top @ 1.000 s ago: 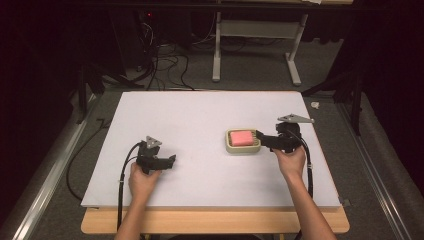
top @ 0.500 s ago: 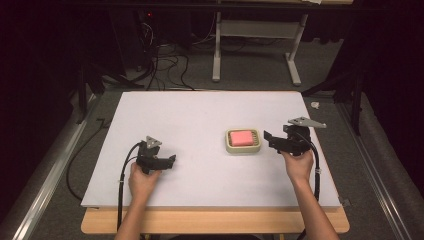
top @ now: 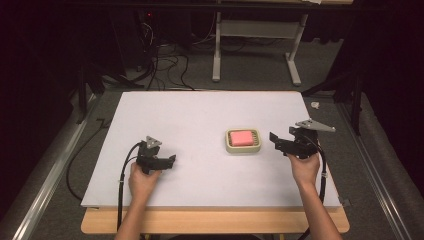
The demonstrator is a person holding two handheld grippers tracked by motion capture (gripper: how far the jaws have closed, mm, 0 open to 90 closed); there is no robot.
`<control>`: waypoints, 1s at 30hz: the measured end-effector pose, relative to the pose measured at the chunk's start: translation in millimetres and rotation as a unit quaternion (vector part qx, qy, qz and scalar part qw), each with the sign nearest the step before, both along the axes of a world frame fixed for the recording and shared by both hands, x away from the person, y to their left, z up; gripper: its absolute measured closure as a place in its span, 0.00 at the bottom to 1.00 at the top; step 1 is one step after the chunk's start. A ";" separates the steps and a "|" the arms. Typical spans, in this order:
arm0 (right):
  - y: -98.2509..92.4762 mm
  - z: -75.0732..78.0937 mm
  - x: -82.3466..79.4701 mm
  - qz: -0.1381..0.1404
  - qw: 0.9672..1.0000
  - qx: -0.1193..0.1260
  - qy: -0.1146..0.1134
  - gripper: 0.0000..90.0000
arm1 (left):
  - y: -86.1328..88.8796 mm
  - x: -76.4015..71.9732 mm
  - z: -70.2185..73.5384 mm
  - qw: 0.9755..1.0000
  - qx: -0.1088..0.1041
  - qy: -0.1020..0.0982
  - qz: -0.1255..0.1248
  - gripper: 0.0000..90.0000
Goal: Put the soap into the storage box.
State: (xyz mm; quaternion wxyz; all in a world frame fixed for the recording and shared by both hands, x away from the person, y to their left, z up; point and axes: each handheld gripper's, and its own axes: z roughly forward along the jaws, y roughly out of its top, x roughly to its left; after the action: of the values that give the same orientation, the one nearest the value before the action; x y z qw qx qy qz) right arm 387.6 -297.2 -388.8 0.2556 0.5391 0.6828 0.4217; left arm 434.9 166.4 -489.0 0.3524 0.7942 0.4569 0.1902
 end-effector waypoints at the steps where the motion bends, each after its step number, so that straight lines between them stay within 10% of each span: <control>1: -2.3 -0.1 -1.9 -0.001 1.000 0.002 -0.002 0.21 | 0.0 0.0 0.0 1.000 0.000 0.000 0.000 0.18; 30: -29.0 -9.1 -22.4 -0.009 1.000 0.026 -0.009 0.22 | 0.0 -0.1 0.1 1.000 0.001 0.000 0.000 0.18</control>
State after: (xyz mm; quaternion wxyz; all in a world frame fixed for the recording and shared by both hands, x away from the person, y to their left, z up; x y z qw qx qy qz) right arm 365.2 -326.2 -397.8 0.2512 0.5483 0.6643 0.4416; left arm 434.8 166.4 -488.9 0.3517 0.7948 0.4566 0.1901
